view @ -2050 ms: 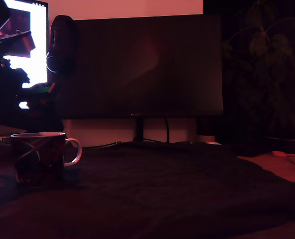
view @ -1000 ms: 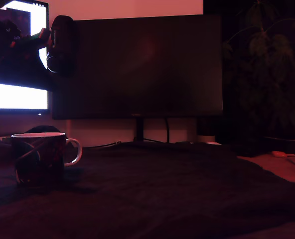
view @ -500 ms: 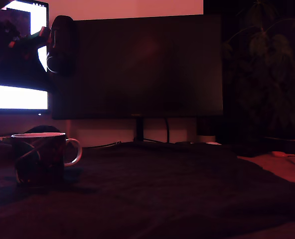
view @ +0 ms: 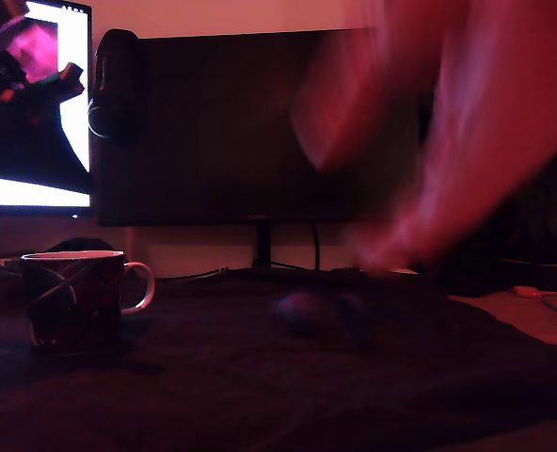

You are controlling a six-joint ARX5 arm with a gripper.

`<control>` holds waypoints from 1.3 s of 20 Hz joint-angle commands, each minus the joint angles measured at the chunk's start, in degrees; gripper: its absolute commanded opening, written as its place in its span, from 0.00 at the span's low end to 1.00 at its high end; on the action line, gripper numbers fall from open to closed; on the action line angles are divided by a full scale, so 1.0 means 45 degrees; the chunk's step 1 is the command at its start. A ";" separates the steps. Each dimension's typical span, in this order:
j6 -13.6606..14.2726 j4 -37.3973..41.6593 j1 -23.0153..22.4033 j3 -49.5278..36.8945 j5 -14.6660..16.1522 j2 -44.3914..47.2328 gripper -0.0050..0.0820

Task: Pick up the coffee capsules on the table and drop them inside the coffee cup

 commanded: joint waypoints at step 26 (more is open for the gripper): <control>0.0325 0.0491 -0.0491 -0.2769 0.0670 -0.4235 0.03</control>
